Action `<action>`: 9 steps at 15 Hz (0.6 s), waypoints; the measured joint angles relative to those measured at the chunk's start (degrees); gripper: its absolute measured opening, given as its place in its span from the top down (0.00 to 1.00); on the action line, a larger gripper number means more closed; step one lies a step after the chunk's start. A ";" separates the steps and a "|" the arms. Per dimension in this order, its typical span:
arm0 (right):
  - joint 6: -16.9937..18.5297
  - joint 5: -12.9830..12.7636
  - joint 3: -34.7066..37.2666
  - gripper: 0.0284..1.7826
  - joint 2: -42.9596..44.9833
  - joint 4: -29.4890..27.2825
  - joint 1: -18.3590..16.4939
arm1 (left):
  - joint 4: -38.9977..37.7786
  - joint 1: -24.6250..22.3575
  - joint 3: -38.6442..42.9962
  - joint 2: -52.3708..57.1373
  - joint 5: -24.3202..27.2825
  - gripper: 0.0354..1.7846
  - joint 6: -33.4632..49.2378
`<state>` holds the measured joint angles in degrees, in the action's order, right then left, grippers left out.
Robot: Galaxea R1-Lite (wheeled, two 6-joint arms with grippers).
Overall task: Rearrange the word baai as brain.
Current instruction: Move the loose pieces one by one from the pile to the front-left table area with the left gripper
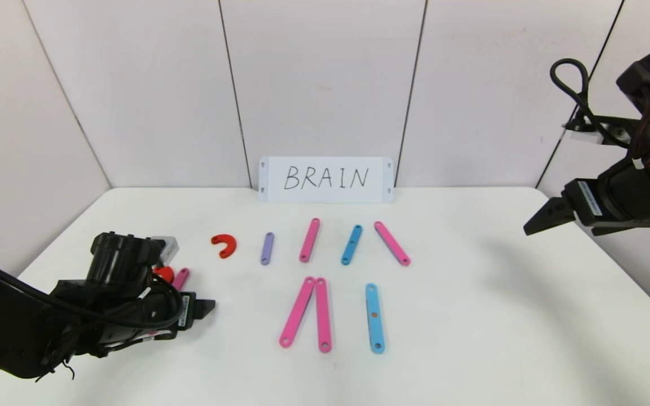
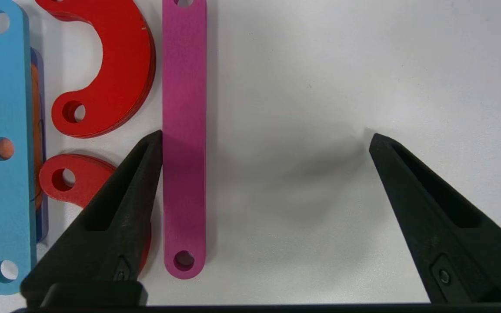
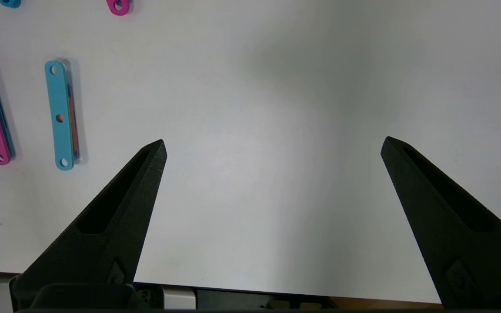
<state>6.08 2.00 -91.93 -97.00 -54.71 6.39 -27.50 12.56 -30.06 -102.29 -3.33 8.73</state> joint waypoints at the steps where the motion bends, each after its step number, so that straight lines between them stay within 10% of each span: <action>1: 0.02 -0.02 0.00 0.03 0.00 0.00 -0.06 | 0.00 0.00 0.00 0.01 0.00 0.06 0.04; 9: 0.02 0.17 -0.29 0.03 0.41 0.09 -0.85 | -0.04 1.50 -0.11 0.11 -0.09 0.06 0.66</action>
<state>6.11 2.17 -92.22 -96.59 -54.63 5.53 -27.54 14.06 -30.17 -102.18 -3.41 9.39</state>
